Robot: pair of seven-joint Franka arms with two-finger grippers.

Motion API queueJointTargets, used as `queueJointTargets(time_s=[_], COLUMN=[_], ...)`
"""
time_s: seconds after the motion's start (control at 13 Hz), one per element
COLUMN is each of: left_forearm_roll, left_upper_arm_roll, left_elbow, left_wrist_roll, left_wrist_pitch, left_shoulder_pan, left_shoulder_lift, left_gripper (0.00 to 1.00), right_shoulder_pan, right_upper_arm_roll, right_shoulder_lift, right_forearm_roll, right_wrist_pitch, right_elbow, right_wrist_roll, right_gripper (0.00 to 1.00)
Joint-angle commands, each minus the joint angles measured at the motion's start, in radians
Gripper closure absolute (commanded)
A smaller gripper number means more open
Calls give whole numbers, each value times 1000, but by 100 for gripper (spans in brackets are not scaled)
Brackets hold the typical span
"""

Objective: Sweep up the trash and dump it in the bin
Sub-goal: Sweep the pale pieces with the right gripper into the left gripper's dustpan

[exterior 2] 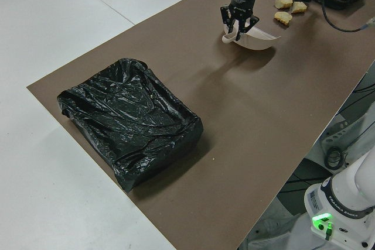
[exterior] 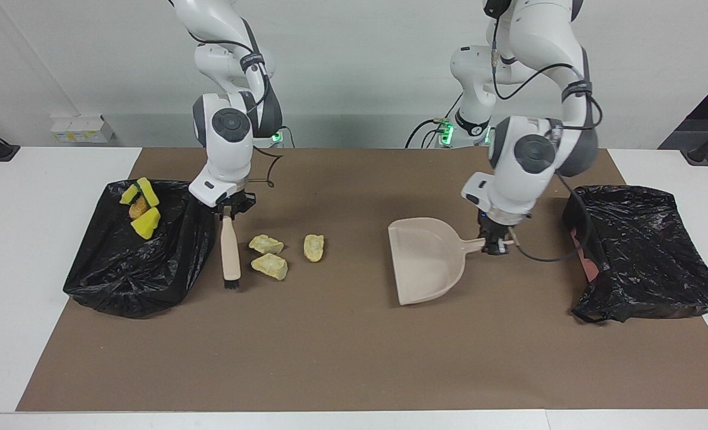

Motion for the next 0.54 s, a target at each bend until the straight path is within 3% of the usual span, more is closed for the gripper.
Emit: queueJointTargets(time_s=[0.0,0.46], left_forearm_roll=[20,17], left_upper_arm_roll=[14,8], left_elbow=[-65,-140], left_wrist_roll=[-107,-232], left_wrist_pitch=[36,102], left_shoulder_pan=[-70,-111], left_shoulder_lift=[-48,-59], left_gripper=[100,100], right_shoulder_pan=[51,202], right_upper_arm_roll=[12,14], right_shoulder_lift=[-2,62], right_forearm_roll=[64,303], right_wrist_pitch=[-4,44], right_elbow=[2,21], right_wrist_roll=[29,98], right_gripper=[100,100])
